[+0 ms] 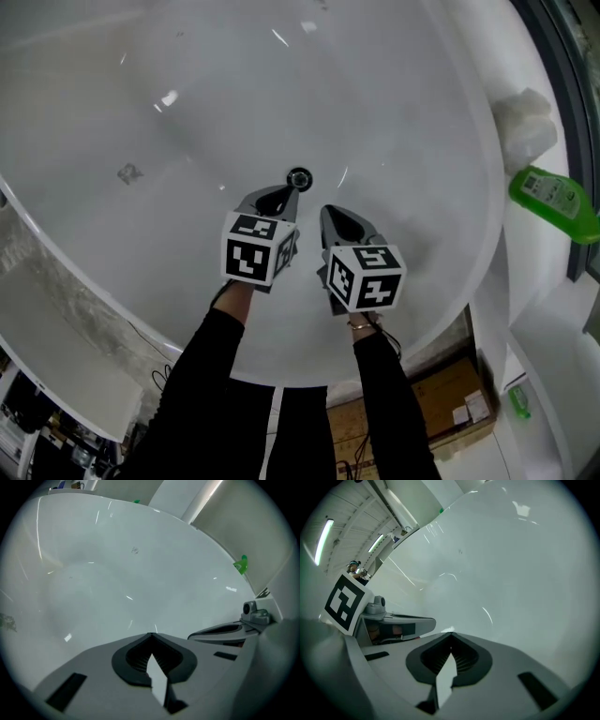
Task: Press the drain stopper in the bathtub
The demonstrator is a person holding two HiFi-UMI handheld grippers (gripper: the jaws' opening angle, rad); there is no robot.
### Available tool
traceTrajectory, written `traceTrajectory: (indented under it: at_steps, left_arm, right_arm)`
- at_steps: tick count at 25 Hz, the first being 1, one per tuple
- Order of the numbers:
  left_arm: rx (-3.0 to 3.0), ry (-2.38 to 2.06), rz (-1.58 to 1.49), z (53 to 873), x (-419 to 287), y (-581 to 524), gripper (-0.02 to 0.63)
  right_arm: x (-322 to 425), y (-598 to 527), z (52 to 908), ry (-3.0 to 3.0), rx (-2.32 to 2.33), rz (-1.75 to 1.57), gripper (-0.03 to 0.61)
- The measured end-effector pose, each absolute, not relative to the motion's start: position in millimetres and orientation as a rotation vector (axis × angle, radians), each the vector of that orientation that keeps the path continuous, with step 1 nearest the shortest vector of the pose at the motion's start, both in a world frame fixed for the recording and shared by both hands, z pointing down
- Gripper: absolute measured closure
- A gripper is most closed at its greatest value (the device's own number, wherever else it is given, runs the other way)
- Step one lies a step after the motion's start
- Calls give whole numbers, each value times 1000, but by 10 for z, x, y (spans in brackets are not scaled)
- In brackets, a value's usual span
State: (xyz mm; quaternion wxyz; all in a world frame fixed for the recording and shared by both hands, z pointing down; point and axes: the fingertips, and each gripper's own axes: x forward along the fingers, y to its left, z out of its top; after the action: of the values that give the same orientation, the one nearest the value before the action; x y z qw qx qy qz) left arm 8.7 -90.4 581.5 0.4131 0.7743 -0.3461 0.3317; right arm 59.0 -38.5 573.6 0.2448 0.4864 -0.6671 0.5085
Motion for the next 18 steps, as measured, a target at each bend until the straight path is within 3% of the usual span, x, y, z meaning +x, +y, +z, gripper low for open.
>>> traceTrajectory:
  at_steps: [18]
  left_arm:
    - [1829, -873, 886, 6870, 177, -774, 606]
  right_arm:
    - [741, -432, 6334, -1787, 1295, 1453, 577]
